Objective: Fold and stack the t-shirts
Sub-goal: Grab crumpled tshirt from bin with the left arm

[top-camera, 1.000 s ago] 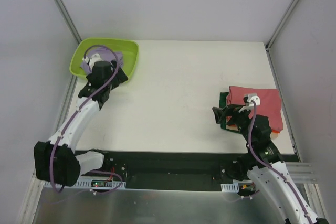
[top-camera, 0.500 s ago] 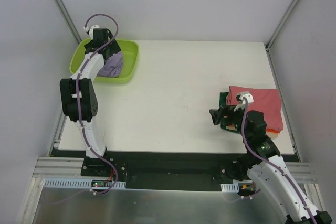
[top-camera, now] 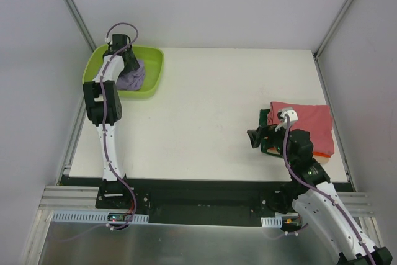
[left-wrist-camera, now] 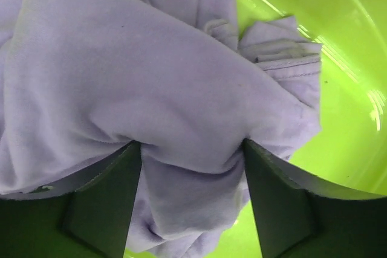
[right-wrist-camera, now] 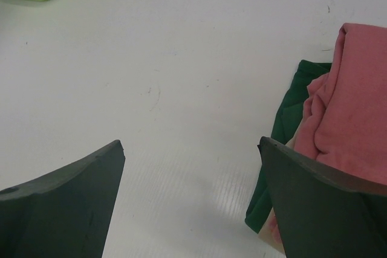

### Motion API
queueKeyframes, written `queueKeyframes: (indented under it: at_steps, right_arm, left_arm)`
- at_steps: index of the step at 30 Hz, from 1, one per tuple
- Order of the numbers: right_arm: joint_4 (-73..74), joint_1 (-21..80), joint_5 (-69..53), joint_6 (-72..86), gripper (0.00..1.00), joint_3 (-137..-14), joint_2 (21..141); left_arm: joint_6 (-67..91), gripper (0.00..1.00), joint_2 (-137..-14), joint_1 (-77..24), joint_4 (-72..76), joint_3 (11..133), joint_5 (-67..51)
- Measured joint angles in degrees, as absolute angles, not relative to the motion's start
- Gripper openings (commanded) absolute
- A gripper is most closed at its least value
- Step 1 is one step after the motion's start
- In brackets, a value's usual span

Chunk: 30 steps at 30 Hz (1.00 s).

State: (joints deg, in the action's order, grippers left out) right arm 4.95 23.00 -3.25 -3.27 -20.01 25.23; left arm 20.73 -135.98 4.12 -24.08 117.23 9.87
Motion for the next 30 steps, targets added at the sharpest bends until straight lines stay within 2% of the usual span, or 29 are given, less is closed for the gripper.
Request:
queueKeyframes:
  at_steps: [1, 3, 4, 5, 13, 18, 24, 30]
  right_arm:
    - [4.9, 23.0, -3.2, -3.3, 0.96, -20.0, 25.2]
    - [5.0, 23.0, -2.8, -3.5, 0.96, -20.0, 24.9]
    - [5.0, 23.0, -2.7, -3.5, 0.96, -20.0, 24.6]
    - [5.0, 23.0, -2.4, -3.6, 0.96, -20.0, 24.3]
    - [5.1, 23.0, -1.3, -3.6, 0.96, -20.0, 23.0]
    - [5.7, 23.0, -1.3, -3.6, 0.96, -20.0, 22.8]
    - [5.9, 23.0, -1.4, -3.6, 0.96, -20.0, 20.4]
    - [5.9, 23.0, -1.8, -3.5, 0.96, -20.0, 19.4]
  left_arm:
    - [20.6, 0.52, -136.6, 4.2, -24.8, 118.5, 9.5]
    - [20.5, 0.28, -137.0, 4.3, -25.8, 119.6, 8.9]
    - [20.7, 0.06, -137.1, 4.3, -26.1, 119.8, 8.5]
    - [20.6, 0.00, -137.3, 4.4, -26.4, 120.1, 7.9]
    - [20.1, 0.00, -137.4, 5.4, -28.0, 121.4, 3.4]
    - [20.6, 0.00, -133.1, 5.4, -30.4, 121.4, 0.5]
    - [21.5, 0.00, -116.4, 3.4, -30.7, 121.4, -1.1]
    - [21.3, 0.00, -95.7, -4.4, -27.6, 121.3, -4.2]
